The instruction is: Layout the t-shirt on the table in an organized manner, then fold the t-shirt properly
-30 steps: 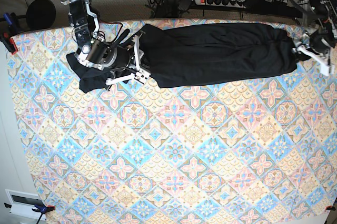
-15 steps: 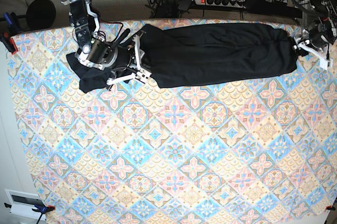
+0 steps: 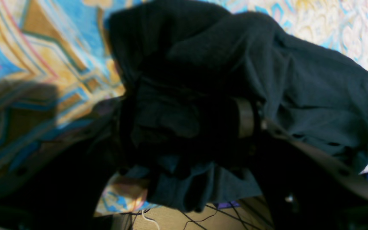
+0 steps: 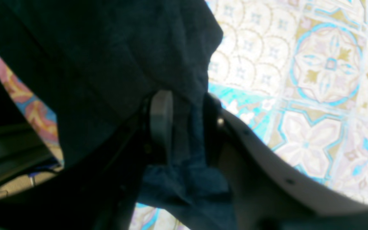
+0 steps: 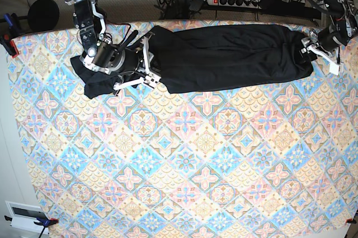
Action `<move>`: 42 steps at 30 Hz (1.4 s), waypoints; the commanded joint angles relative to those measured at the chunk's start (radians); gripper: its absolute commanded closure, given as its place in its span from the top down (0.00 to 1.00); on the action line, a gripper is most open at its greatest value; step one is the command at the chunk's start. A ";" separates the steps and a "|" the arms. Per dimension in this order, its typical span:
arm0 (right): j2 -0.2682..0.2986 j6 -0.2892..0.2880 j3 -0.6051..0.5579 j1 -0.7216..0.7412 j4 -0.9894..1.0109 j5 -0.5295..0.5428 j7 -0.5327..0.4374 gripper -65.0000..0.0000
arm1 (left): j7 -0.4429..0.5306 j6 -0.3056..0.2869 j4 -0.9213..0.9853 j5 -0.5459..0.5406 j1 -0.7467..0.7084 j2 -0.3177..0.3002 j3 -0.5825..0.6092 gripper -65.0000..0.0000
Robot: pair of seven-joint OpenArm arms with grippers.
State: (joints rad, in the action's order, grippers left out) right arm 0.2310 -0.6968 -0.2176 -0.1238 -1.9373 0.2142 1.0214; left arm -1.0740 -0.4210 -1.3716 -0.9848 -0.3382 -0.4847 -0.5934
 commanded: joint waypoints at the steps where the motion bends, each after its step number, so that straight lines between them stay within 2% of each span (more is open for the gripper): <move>1: 0.001 -0.001 0.004 0.011 -0.015 0.012 -0.017 0.24 | -0.045 0.000 -0.004 0.011 -0.011 -0.007 0.005 0.57; 5: 0.001 -0.001 0.004 0.013 -0.015 0.014 -0.016 0.24 | -0.044 0.000 0.001 0.014 -0.006 -0.004 0.011 0.57; 9: 0.001 -0.001 0.004 0.013 -0.015 0.014 -0.016 0.24 | -0.038 0.000 0.002 0.037 0.027 -0.002 0.112 0.57; 13: 0.001 -0.001 0.004 0.013 -0.015 0.014 -0.014 0.24 | -0.036 0.000 0.002 0.071 0.055 0.045 0.143 0.50; 17: 0.001 -0.001 0.004 0.013 -0.015 0.014 -0.016 0.24 | -0.036 0.000 0.001 0.068 0.061 0.057 0.145 0.32; 21: 0.001 -0.001 0.004 0.013 -0.015 0.014 -0.017 0.24 | -0.008 0.000 0.001 0.065 0.078 0.053 0.128 0.01; 25: 0.001 -0.001 0.004 0.013 -0.015 0.014 -0.016 0.24 | -0.002 0.001 0.001 0.068 0.080 0.045 0.019 0.02; 32: 0.001 -0.001 0.004 0.009 -0.017 0.014 -0.019 0.24 | 0.005 0.003 0.001 0.070 0.083 -0.035 -0.099 0.00; 37: 0.001 -0.001 0.004 0.009 -0.020 0.014 -0.019 0.24 | -0.001 0.003 0.001 0.070 0.112 -0.081 -0.115 0.00; 42: 0.001 -0.001 0.010 0.008 -0.020 0.014 -0.019 0.24 | -0.016 0.001 -0.018 0.042 0.110 -0.078 -0.110 0.00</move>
State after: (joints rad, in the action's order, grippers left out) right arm 0.2302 -0.6968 -0.2138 -0.1246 -1.9366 0.2169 1.0218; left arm -1.1011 -0.4110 -1.3682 -0.9188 -0.2321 -0.5373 -0.6979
